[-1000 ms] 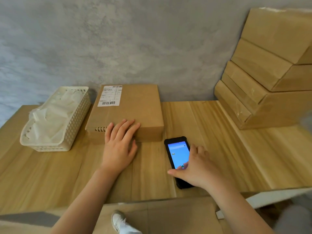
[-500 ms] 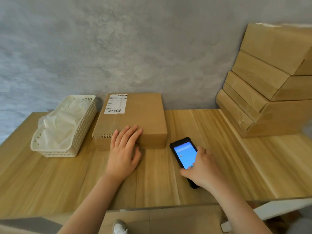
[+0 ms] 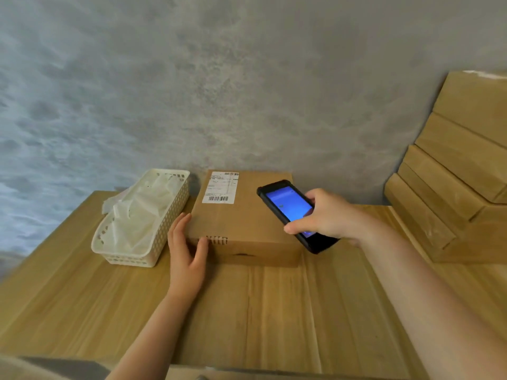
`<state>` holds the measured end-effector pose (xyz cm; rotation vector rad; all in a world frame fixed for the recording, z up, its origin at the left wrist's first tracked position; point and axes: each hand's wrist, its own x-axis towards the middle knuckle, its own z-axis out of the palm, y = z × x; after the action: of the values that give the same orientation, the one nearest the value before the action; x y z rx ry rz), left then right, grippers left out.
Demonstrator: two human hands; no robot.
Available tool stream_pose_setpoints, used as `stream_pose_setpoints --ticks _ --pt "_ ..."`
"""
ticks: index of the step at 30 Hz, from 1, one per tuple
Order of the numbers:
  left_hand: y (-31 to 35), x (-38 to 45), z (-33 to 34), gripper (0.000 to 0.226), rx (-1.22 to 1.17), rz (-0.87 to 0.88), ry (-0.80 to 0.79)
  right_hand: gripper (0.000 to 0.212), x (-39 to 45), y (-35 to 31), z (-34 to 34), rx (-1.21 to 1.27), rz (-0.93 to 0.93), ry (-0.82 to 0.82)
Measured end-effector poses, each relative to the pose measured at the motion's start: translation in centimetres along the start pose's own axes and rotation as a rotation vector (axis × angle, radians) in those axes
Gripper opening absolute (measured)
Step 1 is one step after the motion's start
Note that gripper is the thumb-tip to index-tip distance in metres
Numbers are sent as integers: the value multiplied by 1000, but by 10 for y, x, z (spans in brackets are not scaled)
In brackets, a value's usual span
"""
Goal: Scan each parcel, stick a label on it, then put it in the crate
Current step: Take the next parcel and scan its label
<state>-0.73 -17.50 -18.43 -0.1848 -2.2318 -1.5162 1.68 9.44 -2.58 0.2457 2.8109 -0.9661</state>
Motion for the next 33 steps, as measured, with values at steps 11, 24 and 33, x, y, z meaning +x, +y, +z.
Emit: stream_pose_setpoints --ticks 11,24,33 --pt "-1 8 -3 45 -273 -333 -82 57 28 -47 11 -145 -3 -297" --pt "0 9 -3 43 -281 -326 -55 47 17 -60 7 -194 -17 -339" --pt "4 8 -4 41 -265 -312 -56 47 13 -58 0 -204 -22 -326"
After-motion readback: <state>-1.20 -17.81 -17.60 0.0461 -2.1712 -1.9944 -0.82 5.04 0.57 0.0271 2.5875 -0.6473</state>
